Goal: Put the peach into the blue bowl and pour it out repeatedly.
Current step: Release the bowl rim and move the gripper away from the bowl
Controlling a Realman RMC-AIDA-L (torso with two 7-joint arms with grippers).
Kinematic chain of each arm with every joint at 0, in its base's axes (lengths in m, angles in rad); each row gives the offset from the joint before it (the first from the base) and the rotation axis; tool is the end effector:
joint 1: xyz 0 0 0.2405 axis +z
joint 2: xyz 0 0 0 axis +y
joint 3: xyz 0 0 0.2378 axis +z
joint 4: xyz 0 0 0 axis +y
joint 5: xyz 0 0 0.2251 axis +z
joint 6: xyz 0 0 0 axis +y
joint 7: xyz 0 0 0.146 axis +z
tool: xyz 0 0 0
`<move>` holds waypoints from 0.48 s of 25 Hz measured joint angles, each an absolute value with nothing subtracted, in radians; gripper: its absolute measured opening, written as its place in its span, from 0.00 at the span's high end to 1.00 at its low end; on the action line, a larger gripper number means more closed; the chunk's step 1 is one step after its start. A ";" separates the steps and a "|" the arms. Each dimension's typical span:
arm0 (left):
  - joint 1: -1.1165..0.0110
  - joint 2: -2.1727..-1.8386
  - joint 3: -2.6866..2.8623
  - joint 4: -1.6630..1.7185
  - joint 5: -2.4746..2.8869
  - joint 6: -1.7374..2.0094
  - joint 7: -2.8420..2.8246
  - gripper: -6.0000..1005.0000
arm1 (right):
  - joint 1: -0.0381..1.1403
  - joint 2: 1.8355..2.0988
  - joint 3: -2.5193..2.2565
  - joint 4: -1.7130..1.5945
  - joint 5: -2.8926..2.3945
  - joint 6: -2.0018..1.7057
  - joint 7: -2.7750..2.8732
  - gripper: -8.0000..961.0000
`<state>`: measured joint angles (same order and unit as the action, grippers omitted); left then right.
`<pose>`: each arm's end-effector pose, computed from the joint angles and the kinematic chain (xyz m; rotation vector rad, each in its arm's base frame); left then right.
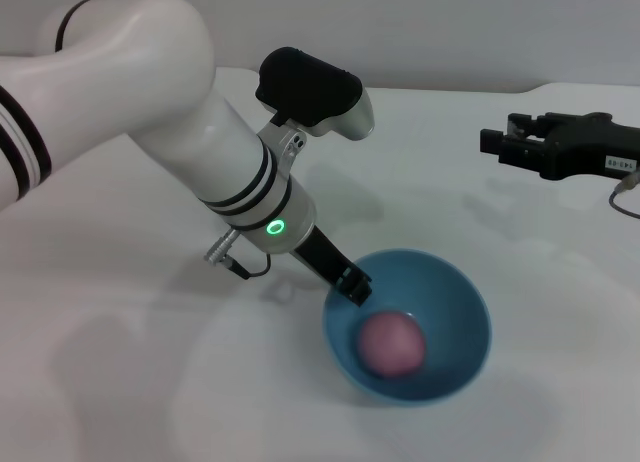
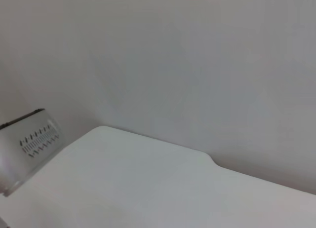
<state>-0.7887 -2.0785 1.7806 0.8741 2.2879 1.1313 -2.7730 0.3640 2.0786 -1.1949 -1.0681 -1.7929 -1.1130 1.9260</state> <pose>-0.1564 0.3564 -0.1122 -2.6548 -1.1169 0.4500 0.2186 0.3723 0.0178 -2.4530 0.8850 0.5653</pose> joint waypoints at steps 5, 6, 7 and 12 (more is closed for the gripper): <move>-0.789 -2.078 1.773 0.883 2.285 1.131 -2.772 0.66 | 0.362 2.079 -1.194 -1.064 -1.792 -1.106 1.926 0.46; -0.789 -2.077 1.772 0.886 2.284 1.131 -2.770 0.64 | 0.362 2.079 -1.194 -1.063 -1.790 -1.105 1.926 0.46; -0.788 -2.075 1.770 0.892 2.284 1.131 -2.768 0.62 | 0.360 2.078 -1.192 -1.063 -1.785 -1.105 1.925 0.46; -0.759 -2.062 1.703 0.972 2.288 1.127 -2.752 0.53 | 0.347 2.078 -1.166 -1.047 -1.738 -1.104 1.925 0.46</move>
<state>-0.7592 -2.0620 1.7032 0.9724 2.2882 1.1272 -2.7516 0.3473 2.0779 -1.1660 -1.0469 -1.7380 -1.1043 1.9251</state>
